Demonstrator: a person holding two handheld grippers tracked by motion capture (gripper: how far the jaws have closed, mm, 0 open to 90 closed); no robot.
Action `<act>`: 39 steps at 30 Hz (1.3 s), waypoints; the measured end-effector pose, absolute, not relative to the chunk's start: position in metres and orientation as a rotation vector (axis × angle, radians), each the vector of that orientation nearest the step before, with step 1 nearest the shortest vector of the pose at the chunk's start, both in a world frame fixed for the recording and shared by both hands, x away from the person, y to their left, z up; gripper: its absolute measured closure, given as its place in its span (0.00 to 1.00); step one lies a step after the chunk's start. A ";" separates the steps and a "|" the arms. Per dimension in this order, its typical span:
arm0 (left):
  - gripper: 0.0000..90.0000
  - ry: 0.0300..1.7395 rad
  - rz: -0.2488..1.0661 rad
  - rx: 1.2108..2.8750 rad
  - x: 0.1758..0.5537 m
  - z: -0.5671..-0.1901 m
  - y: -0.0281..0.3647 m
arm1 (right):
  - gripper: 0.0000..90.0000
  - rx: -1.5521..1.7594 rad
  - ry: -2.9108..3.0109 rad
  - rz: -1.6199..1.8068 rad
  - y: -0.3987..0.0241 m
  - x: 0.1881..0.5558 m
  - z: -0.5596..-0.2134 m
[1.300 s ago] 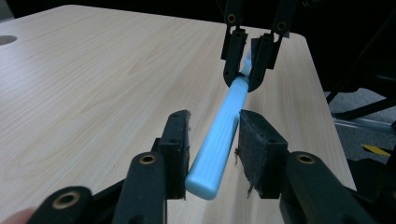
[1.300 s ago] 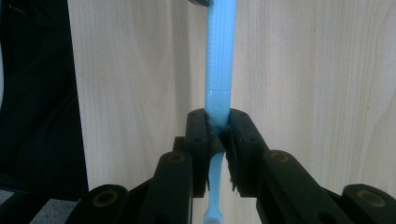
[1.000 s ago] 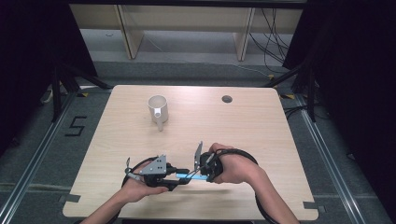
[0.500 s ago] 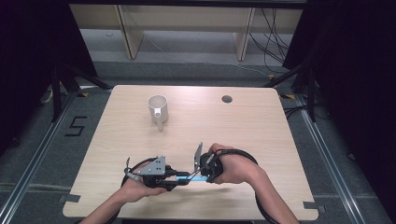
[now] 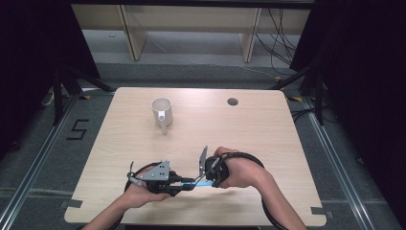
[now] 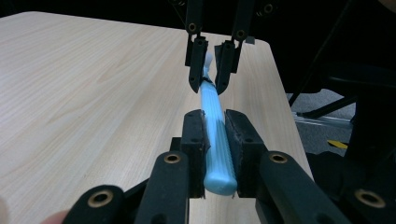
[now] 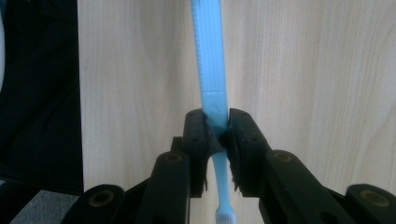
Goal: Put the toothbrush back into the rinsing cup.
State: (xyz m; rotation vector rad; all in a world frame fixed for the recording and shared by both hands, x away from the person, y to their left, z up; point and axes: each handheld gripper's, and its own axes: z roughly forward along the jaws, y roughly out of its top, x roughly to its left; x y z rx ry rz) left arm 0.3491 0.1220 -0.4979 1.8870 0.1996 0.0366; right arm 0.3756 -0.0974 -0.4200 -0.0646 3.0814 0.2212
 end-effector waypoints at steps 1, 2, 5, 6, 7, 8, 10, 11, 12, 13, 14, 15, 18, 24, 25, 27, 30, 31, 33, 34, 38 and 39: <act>0.87 0.200 0.037 1.888 0.349 -0.498 0.122 | 0.86 -0.115 3.075 0.246 -0.097 0.378 -0.421; 0.87 0.201 0.037 1.889 0.349 -0.498 0.122 | 0.86 -0.062 3.084 0.234 -0.097 0.376 -0.419; 0.87 0.211 0.032 1.876 0.349 -0.498 0.122 | 0.86 -0.011 3.078 0.222 -0.097 0.375 -0.419; 0.87 0.214 0.030 1.876 0.348 -0.498 0.122 | 0.86 -0.040 3.082 0.231 -0.097 0.376 -0.420; 0.87 0.200 0.041 1.892 0.349 -0.498 0.123 | 0.86 -0.018 3.087 0.229 -0.098 0.375 -0.420; 0.87 0.202 0.041 1.888 0.349 -0.498 0.122 | 0.86 -0.006 3.092 0.219 -0.098 0.375 -0.420; 0.87 0.213 0.035 1.877 0.348 -0.498 0.121 | 0.86 0.011 3.089 0.211 -0.099 0.375 -0.419; 0.87 0.216 0.036 1.876 0.348 -0.498 0.121 | 0.86 0.011 3.089 0.211 -0.099 0.375 -0.419; 0.87 0.218 0.036 1.875 0.348 -0.498 0.121 | 0.85 0.003 3.084 0.222 -0.099 0.376 -0.420; 0.87 0.220 0.037 1.874 0.348 -0.498 0.120 | 0.85 0.041 3.090 0.221 -0.099 0.374 -0.419; 0.87 0.221 0.038 1.874 0.348 -0.497 0.120 | 0.85 0.025 3.093 0.229 -0.099 0.375 -0.419; 0.87 0.219 0.042 1.875 0.348 -0.497 0.121 | 0.85 -0.006 3.081 0.246 -0.100 0.377 -0.419; 0.87 0.219 0.046 1.862 0.348 -0.497 0.120 | 0.81 0.008 3.077 0.252 -0.101 0.378 -0.418; 0.87 0.236 0.065 1.857 0.351 -0.497 0.123 | 0.76 0.108 3.055 0.286 -0.105 0.377 -0.414; 0.87 0.248 0.065 1.850 0.351 -0.497 0.123 | 0.75 0.120 3.042 0.296 -0.106 0.377 -0.413; 0.87 0.262 0.086 1.853 0.352 -0.495 0.126 | 0.73 0.203 3.011 0.335 -0.109 0.375 -0.408; 0.87 0.286 0.110 1.838 0.354 -0.494 0.129 | 0.71 0.235 2.949 0.432 -0.116 0.374 -0.400; 0.87 0.290 0.119 1.830 0.354 -0.493 0.130 | 0.70 0.251 2.931 0.472 -0.119 0.373 -0.397; 0.87 0.304 0.136 1.813 0.356 -0.493 0.132 | 0.69 0.338 2.908 0.564 -0.124 0.371 -0.393; 0.87 0.315 0.149 1.805 0.356 -0.493 0.133 | 0.69 0.314 2.890 0.594 -0.127 0.371 -0.390; 0.87 0.342 0.173 1.779 0.358 -0.491 0.137 | 0.66 0.402 2.823 0.736 -0.140 0.366 -0.386; 0.87 0.345 0.179 1.777 0.358 -0.491 0.138 | 0.66 0.415 2.805 0.772 -0.142 0.365 -0.387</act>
